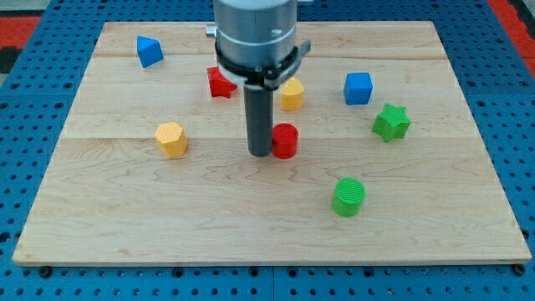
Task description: Move yellow heart above right to red star
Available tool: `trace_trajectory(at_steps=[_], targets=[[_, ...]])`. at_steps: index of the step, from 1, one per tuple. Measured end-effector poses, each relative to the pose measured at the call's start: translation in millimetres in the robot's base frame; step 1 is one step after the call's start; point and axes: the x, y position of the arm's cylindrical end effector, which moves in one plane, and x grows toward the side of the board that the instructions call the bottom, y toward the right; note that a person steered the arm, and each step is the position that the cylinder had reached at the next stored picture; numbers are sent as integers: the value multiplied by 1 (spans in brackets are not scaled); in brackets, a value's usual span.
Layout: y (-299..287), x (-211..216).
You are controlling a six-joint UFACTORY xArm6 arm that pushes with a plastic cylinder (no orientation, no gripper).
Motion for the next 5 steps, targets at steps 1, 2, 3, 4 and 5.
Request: trace_trajectory(at_steps=[1, 2, 3, 4, 5], targets=[[4, -28], [53, -41], [61, -53], [56, -115], [50, -159]])
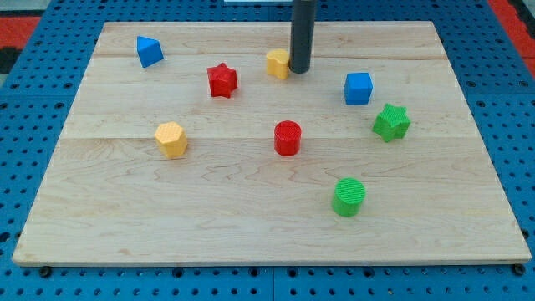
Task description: Move yellow heart above right to red star
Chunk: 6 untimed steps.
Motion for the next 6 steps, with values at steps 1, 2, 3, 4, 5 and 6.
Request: trace_trajectory(at_steps=[1, 2, 3, 4, 5, 6], targets=[[-22, 7], [-38, 12], [-62, 11], [-78, 13], [-115, 9], [-141, -2]])
